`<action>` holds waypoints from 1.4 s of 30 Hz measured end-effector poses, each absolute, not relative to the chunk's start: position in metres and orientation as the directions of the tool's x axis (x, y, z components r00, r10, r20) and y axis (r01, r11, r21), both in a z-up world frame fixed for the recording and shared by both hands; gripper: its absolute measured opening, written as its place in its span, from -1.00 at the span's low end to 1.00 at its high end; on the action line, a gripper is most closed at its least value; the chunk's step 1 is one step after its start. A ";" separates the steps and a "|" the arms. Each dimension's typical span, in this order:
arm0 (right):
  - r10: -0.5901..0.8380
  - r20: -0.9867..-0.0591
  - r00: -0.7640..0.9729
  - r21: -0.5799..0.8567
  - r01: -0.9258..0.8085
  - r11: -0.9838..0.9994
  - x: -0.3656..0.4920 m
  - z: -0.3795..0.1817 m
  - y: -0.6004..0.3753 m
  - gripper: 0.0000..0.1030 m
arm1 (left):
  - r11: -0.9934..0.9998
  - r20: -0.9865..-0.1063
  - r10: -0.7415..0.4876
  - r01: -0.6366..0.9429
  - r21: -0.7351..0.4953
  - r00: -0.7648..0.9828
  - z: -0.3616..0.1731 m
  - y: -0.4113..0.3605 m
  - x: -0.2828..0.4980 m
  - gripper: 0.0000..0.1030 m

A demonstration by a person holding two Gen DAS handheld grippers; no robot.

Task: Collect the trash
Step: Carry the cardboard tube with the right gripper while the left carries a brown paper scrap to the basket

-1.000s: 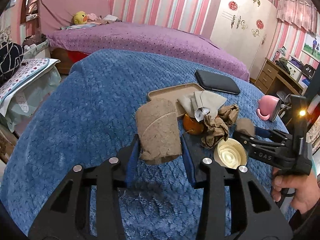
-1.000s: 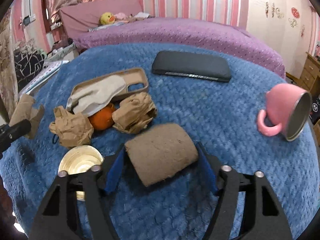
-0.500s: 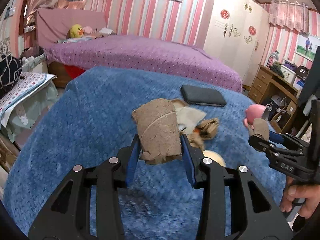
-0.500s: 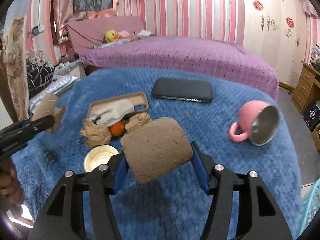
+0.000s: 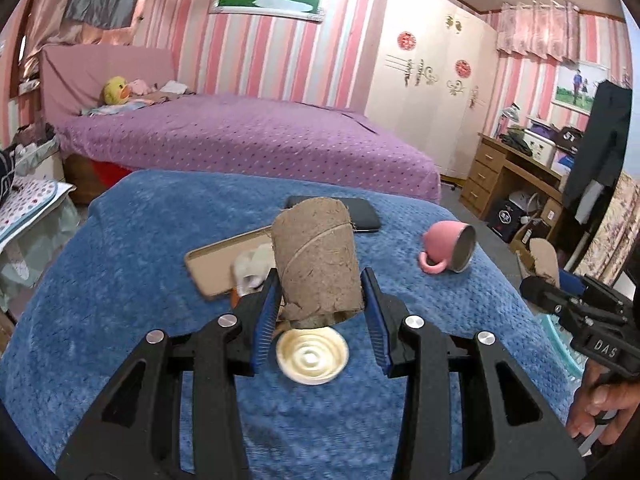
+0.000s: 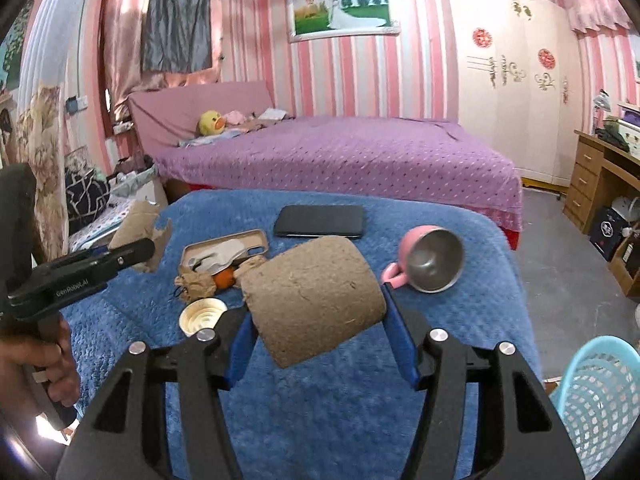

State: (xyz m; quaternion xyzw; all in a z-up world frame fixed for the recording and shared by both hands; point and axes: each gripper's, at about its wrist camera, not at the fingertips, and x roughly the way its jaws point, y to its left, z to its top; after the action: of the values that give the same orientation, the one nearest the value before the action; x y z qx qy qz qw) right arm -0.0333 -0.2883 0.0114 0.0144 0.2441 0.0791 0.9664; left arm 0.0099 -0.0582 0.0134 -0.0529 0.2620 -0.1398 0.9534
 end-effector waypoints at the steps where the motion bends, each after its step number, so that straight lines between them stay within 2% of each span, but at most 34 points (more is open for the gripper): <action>1: 0.151 -0.465 0.872 0.070 -0.134 0.988 -0.035 0.013 -0.295 0.12 | 0.954 -0.485 -0.298 0.246 -0.169 0.822 0.014 -0.063 0.010 -0.24; 22: 0.101 -0.455 0.885 0.120 -0.051 0.991 -0.051 0.017 -0.353 0.12 | 0.922 -0.472 -0.386 0.354 -0.158 0.793 0.019 -0.140 0.000 -0.24; 42: 0.049 -0.448 0.892 0.143 0.017 0.990 -0.067 0.014 -0.386 0.12 | 0.899 -0.464 -0.431 0.411 -0.148 0.774 0.021 -0.172 -0.004 -0.24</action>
State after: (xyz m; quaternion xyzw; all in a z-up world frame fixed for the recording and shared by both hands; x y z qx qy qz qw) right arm -0.0668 -0.3861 0.0138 0.0716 0.2318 0.0082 0.9701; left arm -0.0036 -0.1717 0.0211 -0.0193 0.2509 -0.2235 0.9417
